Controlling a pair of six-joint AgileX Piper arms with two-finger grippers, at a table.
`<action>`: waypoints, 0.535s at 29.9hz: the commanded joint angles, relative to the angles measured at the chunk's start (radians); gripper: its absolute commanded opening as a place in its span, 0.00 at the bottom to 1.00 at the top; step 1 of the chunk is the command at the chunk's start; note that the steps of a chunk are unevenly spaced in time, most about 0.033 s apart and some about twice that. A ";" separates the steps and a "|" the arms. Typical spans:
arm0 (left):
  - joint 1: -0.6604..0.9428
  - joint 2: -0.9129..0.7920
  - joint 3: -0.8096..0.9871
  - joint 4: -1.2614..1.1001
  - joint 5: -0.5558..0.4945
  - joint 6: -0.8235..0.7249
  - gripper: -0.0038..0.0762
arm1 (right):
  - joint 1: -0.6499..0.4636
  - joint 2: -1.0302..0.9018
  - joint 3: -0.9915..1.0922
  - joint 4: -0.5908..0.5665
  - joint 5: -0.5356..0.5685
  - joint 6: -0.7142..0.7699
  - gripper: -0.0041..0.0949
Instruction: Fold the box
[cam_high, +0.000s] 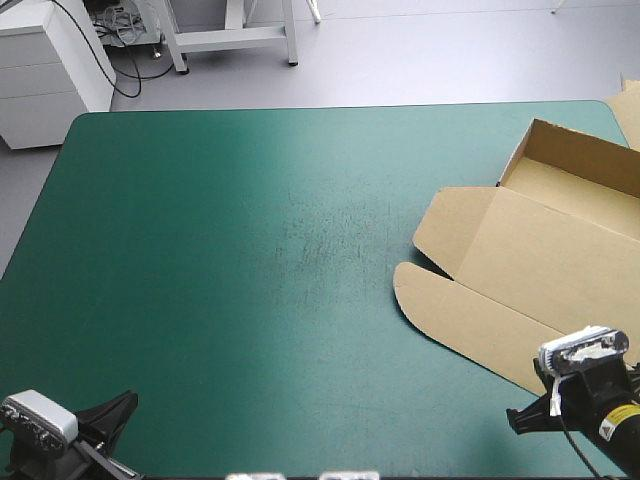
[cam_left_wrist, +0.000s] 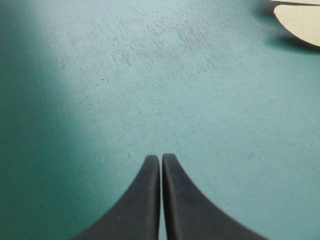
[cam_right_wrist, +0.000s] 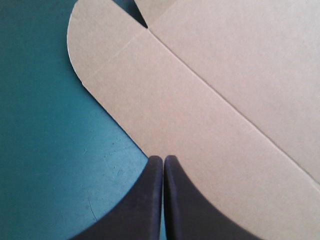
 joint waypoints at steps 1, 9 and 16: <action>0.000 0.019 -0.028 -0.007 -0.073 -0.005 0.04 | 0.003 -0.064 0.060 0.000 -0.097 -0.008 0.03; 0.000 0.019 -0.028 -0.007 -0.073 -0.005 0.04 | 0.003 -0.116 0.074 0.000 -0.131 -0.005 0.03; 0.000 0.019 -0.028 -0.007 -0.073 -0.005 0.04 | 0.003 -0.116 0.074 0.000 -0.131 -0.005 0.03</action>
